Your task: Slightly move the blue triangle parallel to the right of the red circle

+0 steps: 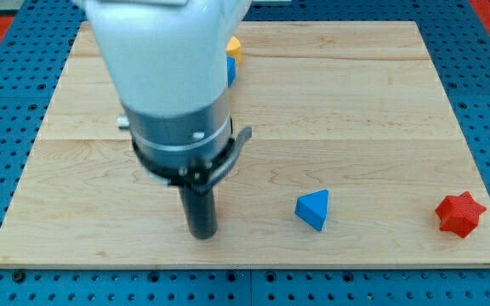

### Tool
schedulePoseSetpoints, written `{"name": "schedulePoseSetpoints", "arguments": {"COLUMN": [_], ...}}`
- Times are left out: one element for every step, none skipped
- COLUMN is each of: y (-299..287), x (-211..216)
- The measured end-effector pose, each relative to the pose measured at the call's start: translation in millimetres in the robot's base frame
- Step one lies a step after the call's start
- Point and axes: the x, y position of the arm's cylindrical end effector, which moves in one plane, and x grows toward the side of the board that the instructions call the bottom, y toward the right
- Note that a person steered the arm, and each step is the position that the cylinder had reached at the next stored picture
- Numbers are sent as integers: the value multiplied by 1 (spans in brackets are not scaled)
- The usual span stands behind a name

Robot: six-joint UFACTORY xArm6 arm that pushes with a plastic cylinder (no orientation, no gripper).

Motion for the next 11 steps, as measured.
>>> {"name": "schedulePoseSetpoints", "arguments": {"y": [-10,-32,26,98,105,114,118,117,132,138,152], "x": [-5,11,51,47,37,37,21,9,8,-8,40]}}
